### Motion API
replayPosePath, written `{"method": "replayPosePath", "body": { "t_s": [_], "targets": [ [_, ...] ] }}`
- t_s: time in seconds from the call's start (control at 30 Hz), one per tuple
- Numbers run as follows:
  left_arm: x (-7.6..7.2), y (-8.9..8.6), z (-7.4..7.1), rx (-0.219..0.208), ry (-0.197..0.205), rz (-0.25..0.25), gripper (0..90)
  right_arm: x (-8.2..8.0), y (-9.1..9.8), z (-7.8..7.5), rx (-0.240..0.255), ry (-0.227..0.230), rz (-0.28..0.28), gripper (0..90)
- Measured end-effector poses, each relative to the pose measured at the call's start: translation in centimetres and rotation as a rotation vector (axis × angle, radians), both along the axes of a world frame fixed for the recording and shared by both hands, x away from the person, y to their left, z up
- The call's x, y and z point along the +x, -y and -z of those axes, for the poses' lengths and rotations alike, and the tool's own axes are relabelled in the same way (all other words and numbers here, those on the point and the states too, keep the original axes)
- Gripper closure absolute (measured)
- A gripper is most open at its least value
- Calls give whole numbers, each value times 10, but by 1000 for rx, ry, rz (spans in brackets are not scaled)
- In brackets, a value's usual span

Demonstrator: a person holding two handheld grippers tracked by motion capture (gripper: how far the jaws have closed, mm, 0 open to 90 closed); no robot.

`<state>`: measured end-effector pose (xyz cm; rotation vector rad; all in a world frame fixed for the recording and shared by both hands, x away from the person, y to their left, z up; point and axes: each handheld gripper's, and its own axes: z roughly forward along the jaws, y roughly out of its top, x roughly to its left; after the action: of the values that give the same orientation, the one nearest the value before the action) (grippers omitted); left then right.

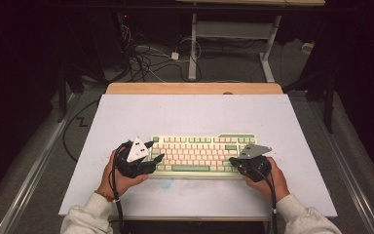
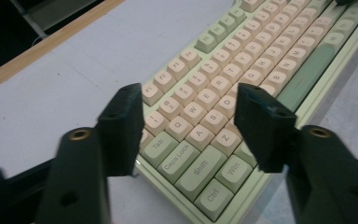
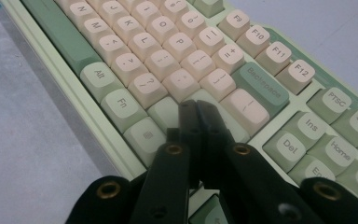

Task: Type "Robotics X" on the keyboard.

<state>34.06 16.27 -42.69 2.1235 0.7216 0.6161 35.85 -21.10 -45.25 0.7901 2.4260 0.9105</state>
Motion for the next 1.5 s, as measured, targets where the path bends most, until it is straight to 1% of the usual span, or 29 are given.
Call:
{"method": "replayPosePath", "body": {
  "t_s": [0.03,0.07,0.1,0.13,0.2,0.23,0.27,0.3,0.4,0.43,0.47,0.53,0.6,0.67,0.8,0.93,0.97,1.1,1.2,1.37,1.43,1.5],
  "targets": [
    [1,0,-1,-1,-8,2,481,0,0,0,0,0,0,900],
    [2,1,-1,-13,-26,6,581,0,0,0,0,2,0,900],
    [5,2,-2,-21,-41,15,626,0,0,0,-1,3,0,900],
    [5,2,-2,-21,-41,15,659,0,0,0,0,4,2,900],
    [7,3,-3,-16,-48,29,710,0,0,0,-1,5,1,900],
    [8,4,-3,-24,-52,40,744,0,0,0,-1,5,1,900],
    [10,5,-4,-31,-61,47,744,0,0,0,-1,5,0,900],
    [11,7,-4,-26,-65,51,777,-1,0,0,0,4,2,900],
    [14,12,-6,-7,-75,60,830,-1,0,0,-2,5,0,900],
    [15,15,-6,9,-80,71,830,-1,0,0,-2,5,0,900],
    [15,18,-6,26,-82,79,857,-1,0,1,-1,6,-1,900],
    [17,24,-6,42,-86,82,871,-1,0,1,-1,7,-1,900],
    [19,30,-6,65,-92,99,871,-1,0,1,-1,7,-1,900],
    [21,35,-6,77,-96,104,872,-1,0,1,-4,8,1,900],
    [26,43,-5,81,-127,115,873,-1,-1,1,-5,10,-1,900],
    [32,50,-2,100,-154,122,872,-1,-1,1,-7,12,-2,900],
    [33,52,-2,106,-155,122,872,-1,-1,1,-6,13,-2,900],
    [38,58,1,114,-170,119,870,-1,-1,1,-8,16,-3,900],
    [42,63,4,109,-184,113,866,-2,-1,1,-9,17,-2,900],
    [49,70,10,140,-196,99,865,-2,-1,1,-9,17,-2,900],
    [51,71,12,147,-206,94,861,-2,-1,1,-12,20,-4,900],
    [53,72,14,145,-212,87,858,-2,-1,1,-11,19,-2,900]
  ]
}}
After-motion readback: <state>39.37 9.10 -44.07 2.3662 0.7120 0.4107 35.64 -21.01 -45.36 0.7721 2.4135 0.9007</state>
